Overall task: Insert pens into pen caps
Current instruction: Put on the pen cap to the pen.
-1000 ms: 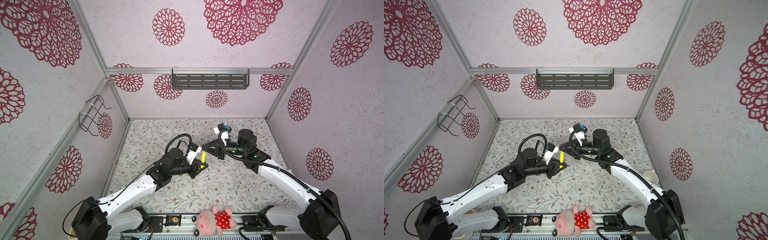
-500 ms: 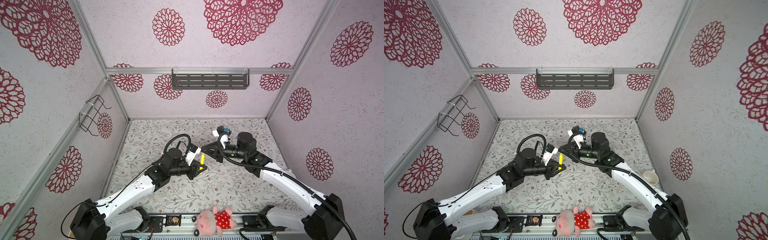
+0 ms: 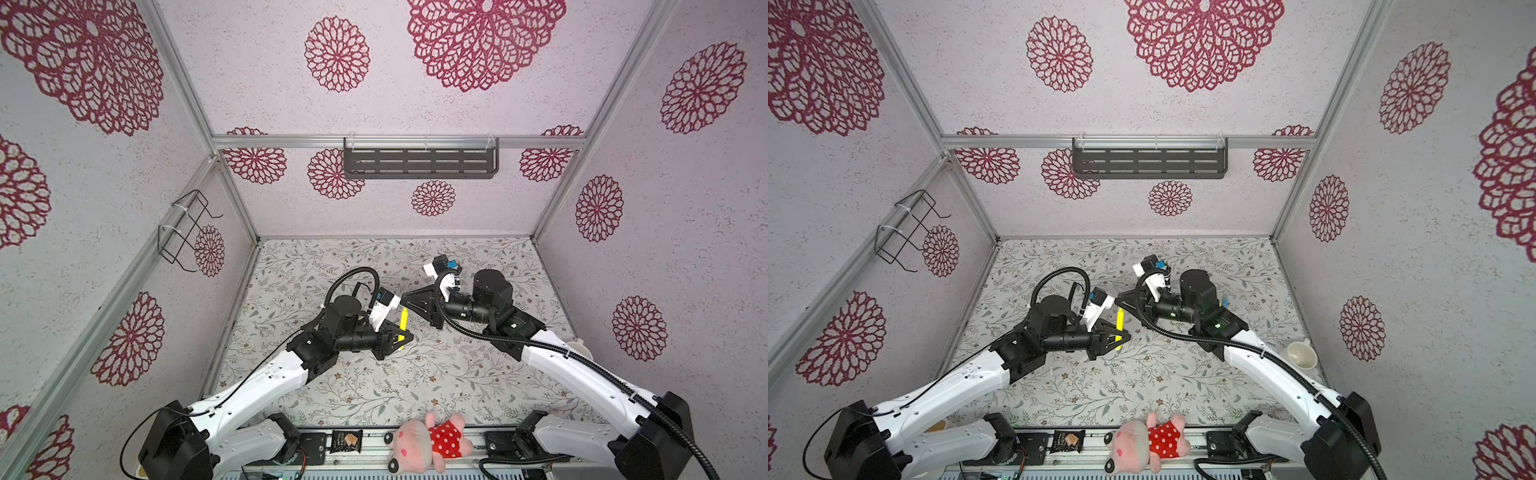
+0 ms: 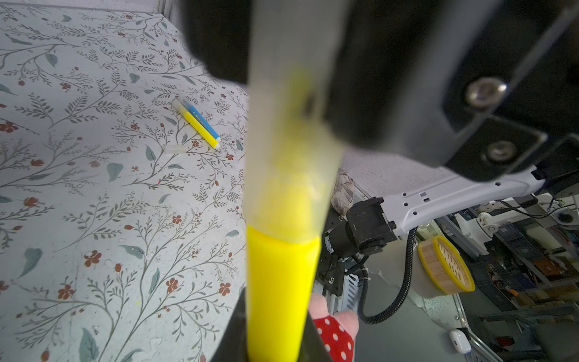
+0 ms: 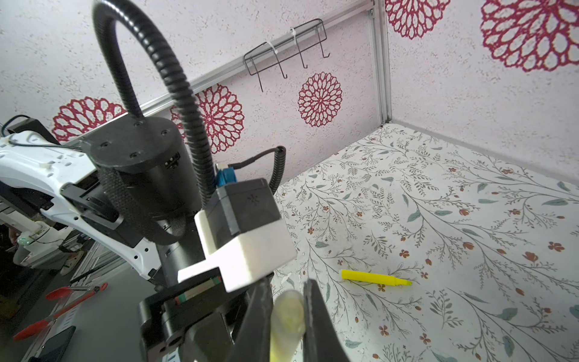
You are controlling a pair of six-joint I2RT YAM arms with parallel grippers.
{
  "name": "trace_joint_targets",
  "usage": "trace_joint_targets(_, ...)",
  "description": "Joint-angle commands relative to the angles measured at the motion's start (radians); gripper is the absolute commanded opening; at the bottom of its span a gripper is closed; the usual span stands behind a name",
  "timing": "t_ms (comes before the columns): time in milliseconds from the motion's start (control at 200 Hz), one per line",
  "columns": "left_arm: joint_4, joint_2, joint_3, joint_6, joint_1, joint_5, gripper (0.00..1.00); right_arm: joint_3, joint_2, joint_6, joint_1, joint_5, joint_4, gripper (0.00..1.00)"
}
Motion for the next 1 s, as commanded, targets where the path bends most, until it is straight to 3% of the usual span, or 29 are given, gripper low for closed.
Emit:
trace_joint_targets(0, 0.243, -0.073, 0.095, -0.046, 0.038, -0.015, 0.00, -0.072, 0.043, -0.138, 0.066, -0.028, -0.304, 0.00)
trace_joint_targets(455, 0.259, -0.090, 0.105, -0.031, 0.048, -0.009, 0.00, -0.108, 0.056, -0.132, 0.170, 0.059, -0.368, 0.00)
trace_joint_targets(826, 0.281, -0.125, 0.093, -0.033, 0.057, -0.012, 0.00, -0.163, 0.003, -0.082, 0.183, -0.067, -0.308, 0.00)
trace_joint_targets(996, 0.219, -0.141, 0.109, -0.034, 0.057, -0.118, 0.00, -0.088, 0.038, -0.089, 0.235, 0.150, -0.439, 0.00)
